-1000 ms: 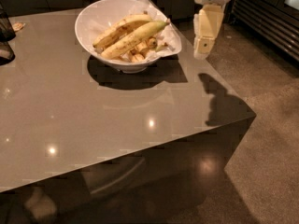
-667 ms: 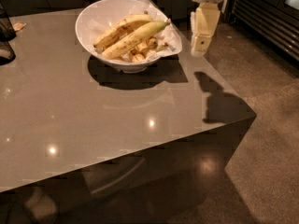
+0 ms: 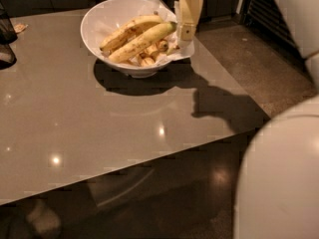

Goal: Pick banana from white bowl

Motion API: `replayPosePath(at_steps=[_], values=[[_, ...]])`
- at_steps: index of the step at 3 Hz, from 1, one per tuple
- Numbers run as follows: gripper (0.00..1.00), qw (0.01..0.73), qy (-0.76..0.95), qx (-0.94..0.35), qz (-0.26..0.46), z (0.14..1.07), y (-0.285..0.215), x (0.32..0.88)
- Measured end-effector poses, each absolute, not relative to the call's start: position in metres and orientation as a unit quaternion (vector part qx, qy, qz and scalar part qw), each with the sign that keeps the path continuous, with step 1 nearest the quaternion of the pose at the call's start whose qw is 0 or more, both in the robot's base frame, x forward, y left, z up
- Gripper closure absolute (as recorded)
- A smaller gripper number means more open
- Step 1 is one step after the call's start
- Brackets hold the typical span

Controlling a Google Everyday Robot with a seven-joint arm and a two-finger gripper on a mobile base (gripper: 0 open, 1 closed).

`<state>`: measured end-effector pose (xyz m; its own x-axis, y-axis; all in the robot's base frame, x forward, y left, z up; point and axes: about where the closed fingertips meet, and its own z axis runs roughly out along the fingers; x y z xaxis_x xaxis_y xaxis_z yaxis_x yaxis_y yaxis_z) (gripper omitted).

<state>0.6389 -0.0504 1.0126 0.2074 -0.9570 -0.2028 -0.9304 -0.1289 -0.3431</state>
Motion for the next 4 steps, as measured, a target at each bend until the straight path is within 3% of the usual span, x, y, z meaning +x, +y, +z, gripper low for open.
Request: replayPosePath(at_steps=[1, 2, 4], values=[[0.08, 0.208, 0.613, -0.762, -0.024, 1.011, -0.023, 0.658], [0.24, 0.209, 0.611, -0.763, -0.017, 1.005, -0.005, 0.674], [0.28, 0.181, 0.619, -0.764, -0.010, 0.973, 0.008, 0.693]])
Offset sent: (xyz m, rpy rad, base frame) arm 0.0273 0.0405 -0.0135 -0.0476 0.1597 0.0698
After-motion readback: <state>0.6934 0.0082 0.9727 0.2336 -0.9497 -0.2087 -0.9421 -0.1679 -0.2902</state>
